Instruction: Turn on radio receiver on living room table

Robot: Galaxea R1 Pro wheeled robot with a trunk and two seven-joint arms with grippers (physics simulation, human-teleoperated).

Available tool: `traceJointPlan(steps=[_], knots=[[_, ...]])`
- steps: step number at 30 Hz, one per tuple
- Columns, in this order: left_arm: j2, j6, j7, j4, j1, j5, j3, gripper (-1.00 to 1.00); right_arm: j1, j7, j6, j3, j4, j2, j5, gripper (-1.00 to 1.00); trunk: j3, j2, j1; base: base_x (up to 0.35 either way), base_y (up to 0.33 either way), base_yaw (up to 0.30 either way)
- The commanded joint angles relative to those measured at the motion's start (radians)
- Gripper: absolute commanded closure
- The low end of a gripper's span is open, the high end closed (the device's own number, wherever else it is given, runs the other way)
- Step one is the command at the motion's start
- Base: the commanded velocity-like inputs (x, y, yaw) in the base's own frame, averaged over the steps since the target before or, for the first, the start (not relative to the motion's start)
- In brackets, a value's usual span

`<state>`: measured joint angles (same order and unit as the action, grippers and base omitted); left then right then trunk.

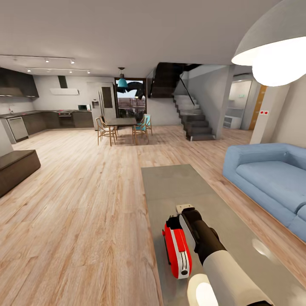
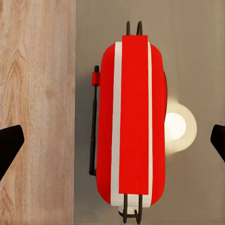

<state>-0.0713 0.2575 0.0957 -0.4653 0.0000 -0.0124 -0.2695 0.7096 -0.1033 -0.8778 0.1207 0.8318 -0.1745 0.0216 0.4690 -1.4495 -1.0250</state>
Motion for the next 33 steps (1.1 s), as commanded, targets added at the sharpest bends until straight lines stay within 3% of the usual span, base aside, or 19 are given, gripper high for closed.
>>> traceJointPlan(steps=[1,33], knots=[[0.0,0.002,0.001,-0.001,0.0,-0.001,-0.003,-1.0,0.001,-0.006,-0.004,0.002,0.001,0.0,0.003,-1.0,0.001,-0.001,0.0,0.0,0.0,0.0],[-0.008,0.009,-0.013,-0.003,0.0,0.01,-0.002,-1.0,0.001,-0.047,-0.003,0.0,-0.002,0.013,0.001,-1.0,0.001,-0.001,0.0,0.0,0.0,0.0]])
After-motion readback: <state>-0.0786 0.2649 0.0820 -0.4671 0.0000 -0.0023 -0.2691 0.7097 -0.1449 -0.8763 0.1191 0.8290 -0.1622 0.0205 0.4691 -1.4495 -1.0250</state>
